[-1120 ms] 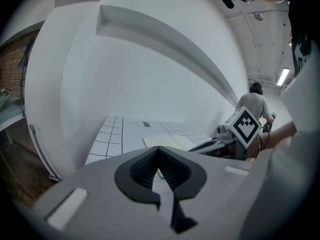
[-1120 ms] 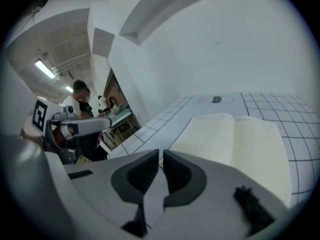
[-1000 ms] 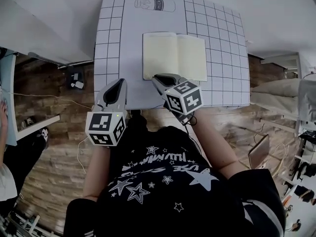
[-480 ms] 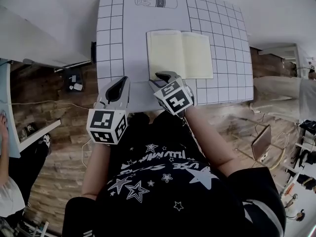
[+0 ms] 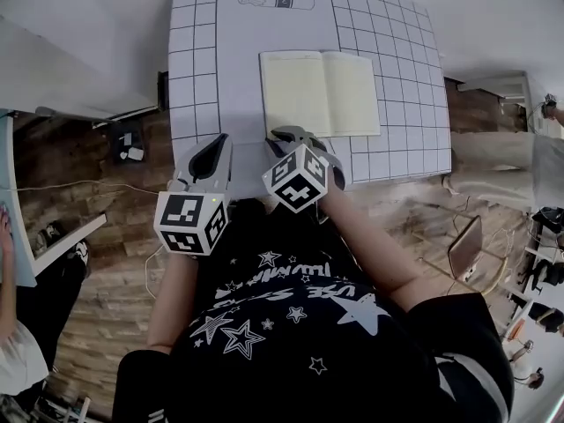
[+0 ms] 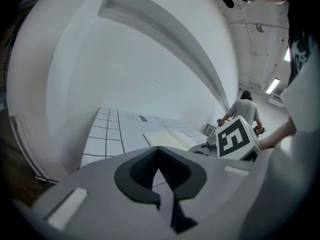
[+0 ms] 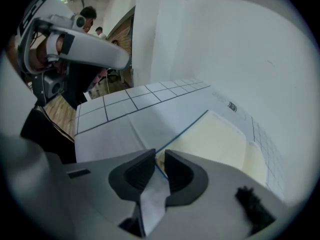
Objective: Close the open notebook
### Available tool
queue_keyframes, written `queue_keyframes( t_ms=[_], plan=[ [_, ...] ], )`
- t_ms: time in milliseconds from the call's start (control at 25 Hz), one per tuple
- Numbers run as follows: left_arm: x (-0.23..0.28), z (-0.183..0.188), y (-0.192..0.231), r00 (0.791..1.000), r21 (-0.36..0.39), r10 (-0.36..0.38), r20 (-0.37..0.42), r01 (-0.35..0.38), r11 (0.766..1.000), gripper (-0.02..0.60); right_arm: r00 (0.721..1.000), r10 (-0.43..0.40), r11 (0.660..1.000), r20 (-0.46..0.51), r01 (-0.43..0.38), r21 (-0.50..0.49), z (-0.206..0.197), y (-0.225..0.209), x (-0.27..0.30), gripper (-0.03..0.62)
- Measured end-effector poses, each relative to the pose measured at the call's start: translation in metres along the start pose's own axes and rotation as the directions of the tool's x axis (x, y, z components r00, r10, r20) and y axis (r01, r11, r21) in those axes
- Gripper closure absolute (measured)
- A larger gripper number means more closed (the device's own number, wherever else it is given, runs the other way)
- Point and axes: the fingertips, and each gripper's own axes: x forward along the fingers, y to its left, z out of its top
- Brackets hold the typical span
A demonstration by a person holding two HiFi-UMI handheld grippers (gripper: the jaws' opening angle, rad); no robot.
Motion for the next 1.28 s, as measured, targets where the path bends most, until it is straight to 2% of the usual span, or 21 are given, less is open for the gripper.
queue_keyframes(
  t_ms=[80, 160, 400, 560, 720, 1040, 1280],
  plan=[
    [0.001, -0.002, 0.0, 1.0, 0.001, -0.007, -0.007, 0.007, 1.0, 0.572, 1.0, 0.007, 1.0, -0.008, -0.007, -0.014, 0.001, 0.002, 0.001, 0.532],
    [0.003, -0.002, -0.001, 1.0, 0.013, -0.013, -0.013, 0.013, 1.0, 0.572, 1.0, 0.024, 1.0, 0.008, -0.024, 0.013, 0.002, 0.001, -0.001, 0.56],
    [0.009, 0.004, -0.006, 1.0, 0.034, -0.003, -0.014, 0.003, 0.999, 0.572, 0.99, 0.085, 0.991, 0.111, -0.095, 0.091, 0.005, -0.006, -0.018, 0.568],
    [0.015, 0.004, -0.015, 0.999, 0.038, 0.013, -0.029, -0.012, 0.999, 0.572, 0.962, 0.124, 0.971, 0.244, -0.168, 0.169, 0.016, -0.016, -0.048, 0.568],
    [0.027, -0.003, -0.039, 0.998, 0.043, 0.006, -0.058, -0.003, 0.999, 0.572, 0.928, 0.127, 0.963, 0.35, -0.2, 0.18, 0.019, -0.032, -0.088, 0.568],
    [0.048, 0.009, -0.072, 0.998, 0.071, 0.053, -0.043, -0.05, 0.996, 0.572, 0.879, 0.103, 0.929, 0.466, -0.252, 0.271, -0.007, -0.08, -0.147, 0.568],
    [0.058, 0.024, -0.08, 0.992, 0.074, 0.124, -0.007, -0.123, 0.99, 0.572, 0.875, 0.072, 0.908, 0.478, -0.256, 0.331, -0.048, -0.114, -0.171, 0.568]
  ],
)
